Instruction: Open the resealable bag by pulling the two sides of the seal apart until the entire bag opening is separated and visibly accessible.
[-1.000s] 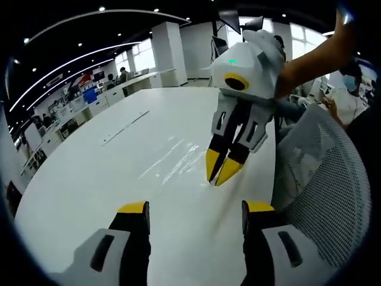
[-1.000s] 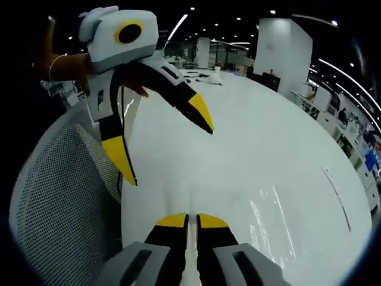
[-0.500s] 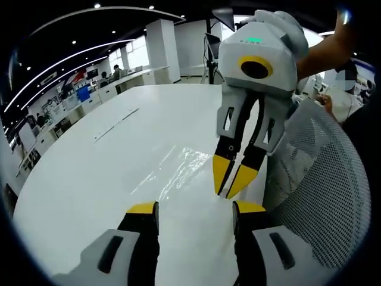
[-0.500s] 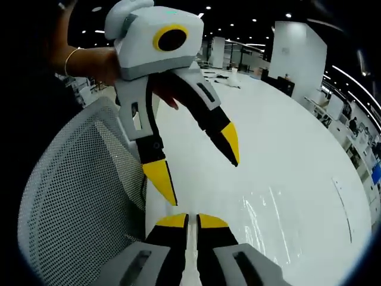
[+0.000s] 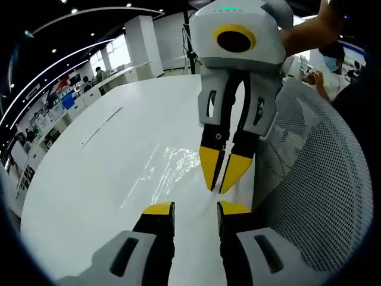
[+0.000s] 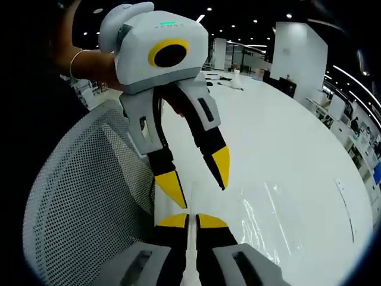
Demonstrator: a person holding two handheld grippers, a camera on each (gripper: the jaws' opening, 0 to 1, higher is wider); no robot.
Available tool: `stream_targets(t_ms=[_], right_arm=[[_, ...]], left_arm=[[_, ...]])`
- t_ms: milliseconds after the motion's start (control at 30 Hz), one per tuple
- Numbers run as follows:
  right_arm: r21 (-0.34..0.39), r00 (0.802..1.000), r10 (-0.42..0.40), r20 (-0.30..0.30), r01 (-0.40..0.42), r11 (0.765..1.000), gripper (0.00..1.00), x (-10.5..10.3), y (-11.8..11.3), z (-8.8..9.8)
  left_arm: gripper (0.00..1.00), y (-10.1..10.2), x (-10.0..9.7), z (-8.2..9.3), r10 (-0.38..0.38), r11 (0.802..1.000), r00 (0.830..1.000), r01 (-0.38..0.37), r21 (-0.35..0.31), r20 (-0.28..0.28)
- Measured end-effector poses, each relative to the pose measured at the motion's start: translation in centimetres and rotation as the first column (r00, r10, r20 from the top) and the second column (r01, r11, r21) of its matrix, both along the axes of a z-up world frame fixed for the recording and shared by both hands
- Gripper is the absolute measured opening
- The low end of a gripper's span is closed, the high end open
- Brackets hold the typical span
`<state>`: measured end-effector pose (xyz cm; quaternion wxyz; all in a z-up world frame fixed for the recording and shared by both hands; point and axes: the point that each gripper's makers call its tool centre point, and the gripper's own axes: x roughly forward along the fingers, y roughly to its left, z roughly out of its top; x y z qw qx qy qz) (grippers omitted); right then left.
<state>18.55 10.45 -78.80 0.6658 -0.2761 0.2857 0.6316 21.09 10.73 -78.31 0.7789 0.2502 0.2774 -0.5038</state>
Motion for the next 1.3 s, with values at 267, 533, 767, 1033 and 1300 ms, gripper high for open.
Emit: stream_targets(t_ms=[267,533,767,1033,1300], right_arm=[[0.000,1.000,0.002,-0.003,-0.002,1.000,0.00,-0.4,0.1,-0.1],[0.011,0.999,-0.035,0.039,0.034,0.999,0.00,0.2,0.3,-0.1],[-0.002,0.995,-0.020,0.095,0.021,1.000,0.01,0.2,0.4,-0.5],[-0.031,0.993,0.029,0.113,-0.025,0.999,0.00,-0.3,0.7,-0.7],[-0.055,0.991,0.054,0.125,-0.048,0.997,0.00,-0.5,0.8,-1.0]], left_arm=[[0.08,-0.4,-1.2,-0.2,-0.124,0.991,0.992,0.122,0.057,0.037],[0.00,-0.4,-1.6,-0.3,-0.206,0.975,0.976,0.198,0.099,0.077],[0.00,-0.6,-1.6,0.2,-0.224,0.974,0.971,0.218,0.067,0.082],[0.01,-0.3,-1.8,0.0,-0.157,0.986,0.987,0.155,0.057,0.033],[0.09,-0.2,-1.9,0.1,-0.178,0.978,0.983,0.173,0.117,0.041]])
